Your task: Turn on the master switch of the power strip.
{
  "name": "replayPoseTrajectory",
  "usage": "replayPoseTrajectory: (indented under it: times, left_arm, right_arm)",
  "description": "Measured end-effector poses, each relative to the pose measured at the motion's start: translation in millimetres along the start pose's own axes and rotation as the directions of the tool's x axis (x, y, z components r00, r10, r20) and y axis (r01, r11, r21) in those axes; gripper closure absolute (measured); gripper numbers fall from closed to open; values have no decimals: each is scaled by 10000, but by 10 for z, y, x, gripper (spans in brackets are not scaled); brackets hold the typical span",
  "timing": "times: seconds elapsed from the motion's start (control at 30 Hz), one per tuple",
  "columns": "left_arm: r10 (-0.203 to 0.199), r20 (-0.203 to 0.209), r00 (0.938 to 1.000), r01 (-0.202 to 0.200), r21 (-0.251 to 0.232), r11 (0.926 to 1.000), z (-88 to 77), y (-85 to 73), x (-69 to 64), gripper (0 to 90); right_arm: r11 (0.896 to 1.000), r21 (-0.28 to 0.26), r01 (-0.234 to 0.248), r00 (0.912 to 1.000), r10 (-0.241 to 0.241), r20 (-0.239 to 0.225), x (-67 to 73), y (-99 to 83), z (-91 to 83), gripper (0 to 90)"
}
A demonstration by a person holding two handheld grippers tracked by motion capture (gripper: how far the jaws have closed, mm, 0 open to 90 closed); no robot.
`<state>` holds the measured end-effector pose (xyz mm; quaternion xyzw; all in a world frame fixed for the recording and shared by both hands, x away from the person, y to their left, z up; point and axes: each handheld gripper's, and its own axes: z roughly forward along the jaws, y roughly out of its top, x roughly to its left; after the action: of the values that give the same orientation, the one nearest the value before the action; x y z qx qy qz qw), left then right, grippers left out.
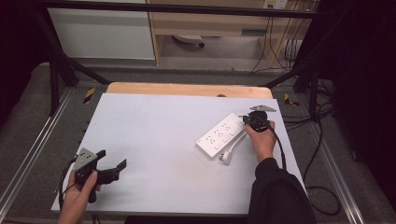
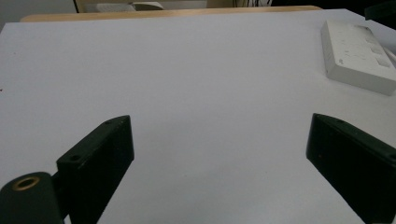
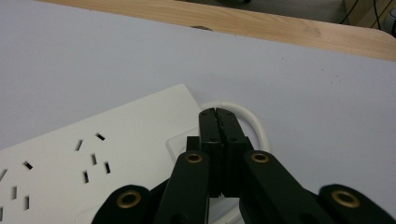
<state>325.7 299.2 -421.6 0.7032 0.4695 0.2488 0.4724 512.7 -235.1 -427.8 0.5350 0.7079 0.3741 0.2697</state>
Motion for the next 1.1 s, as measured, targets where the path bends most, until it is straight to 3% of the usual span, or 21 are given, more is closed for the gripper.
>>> replayPoseTrajectory:
  times: [0.2,1.1]
  left_arm:
    - [25,-17,10000,-25,21,10000,1,0,-1,76]
    - [65,27,10000,-65,47,10000,10,-2,-8,76]
  right_arm:
    - [9997,148,184,9998,-186,76,1,-12,35,900]
    - [9998,113,154,9999,-153,-47,30,-36,86,900]
